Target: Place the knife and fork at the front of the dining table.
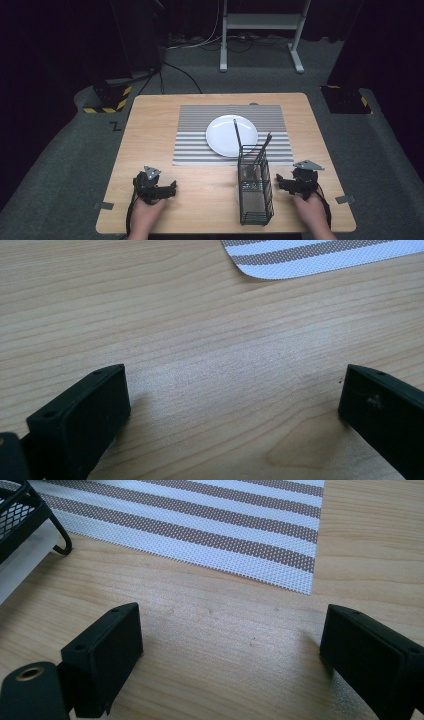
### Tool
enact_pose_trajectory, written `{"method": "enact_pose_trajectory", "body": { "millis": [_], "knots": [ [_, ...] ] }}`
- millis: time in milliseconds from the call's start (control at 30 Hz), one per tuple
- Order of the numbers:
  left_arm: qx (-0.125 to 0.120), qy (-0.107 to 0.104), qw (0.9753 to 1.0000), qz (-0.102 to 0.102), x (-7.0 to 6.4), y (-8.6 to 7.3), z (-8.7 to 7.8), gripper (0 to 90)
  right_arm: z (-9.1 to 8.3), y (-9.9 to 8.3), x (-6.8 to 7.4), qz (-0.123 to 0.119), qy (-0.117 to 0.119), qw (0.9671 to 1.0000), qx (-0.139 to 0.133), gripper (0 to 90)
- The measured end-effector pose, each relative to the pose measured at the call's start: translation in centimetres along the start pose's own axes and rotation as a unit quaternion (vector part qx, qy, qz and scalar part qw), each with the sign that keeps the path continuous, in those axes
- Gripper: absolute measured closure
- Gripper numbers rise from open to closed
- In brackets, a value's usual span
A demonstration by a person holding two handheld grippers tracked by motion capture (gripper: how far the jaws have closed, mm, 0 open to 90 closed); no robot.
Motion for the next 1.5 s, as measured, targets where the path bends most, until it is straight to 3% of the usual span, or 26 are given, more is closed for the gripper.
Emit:
{"method": "enact_pose_trajectory", "body": {
  "millis": [700,800,867,1000,1067,1233,1333,1433,1500],
  "knots": [
    [-0.002,-0.011,0.9999,0.013,0.0,0.0,0.0,0.1,0.0,0.0,0.0,0.000,0.000,1.0000,0.000,9.6],
    [-0.018,-0.009,0.9995,0.026,-0.2,-0.1,-0.4,0.1,0.0,0.0,0.0,0.000,0.000,1.0000,0.000,9.6],
    [-0.022,-0.022,0.9993,0.022,-0.3,-0.1,-0.6,0.6,0.0,0.0,0.0,0.000,0.000,1.0000,0.000,9.6],
    [-0.044,-0.053,0.9971,0.033,-0.9,-0.1,-1.3,0.6,0.0,0.0,0.0,0.000,0.000,1.0000,0.000,9.6],
    [-0.069,-0.071,0.9945,0.036,-1.6,0.2,-2.0,0.5,0.0,0.0,0.0,0.000,0.000,1.0000,0.000,9.6],
    [-0.087,-0.091,0.9913,0.039,-2.4,0.8,-2.6,0.6,0.0,0.0,0.0,0.000,0.000,1.0000,0.000,9.6],
    [-0.095,-0.112,0.9884,0.039,-3.3,1.4,-3.0,0.6,0.0,0.0,0.0,-0.002,0.000,1.0000,0.000,9.6],
    [-0.114,-0.115,0.9858,0.043,-4.3,2.0,-3.5,0.6,0.0,0.0,0.0,-0.002,0.000,1.0000,0.000,9.8],
    [-0.122,-0.128,0.9835,0.037,-4.9,2.5,-3.7,0.6,0.0,0.0,0.0,-0.003,0.000,1.0000,0.000,9.8]
  ]
}}
Point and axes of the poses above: each handheld gripper's, and its own axes: z roughly forward along the jaws, y roughly out of its top, x roughly to its left, the point moved 1 cm from there along z, roughly forward along the jaws, and after that the axes turned 5 degrees about y, right-handed, at the moved point
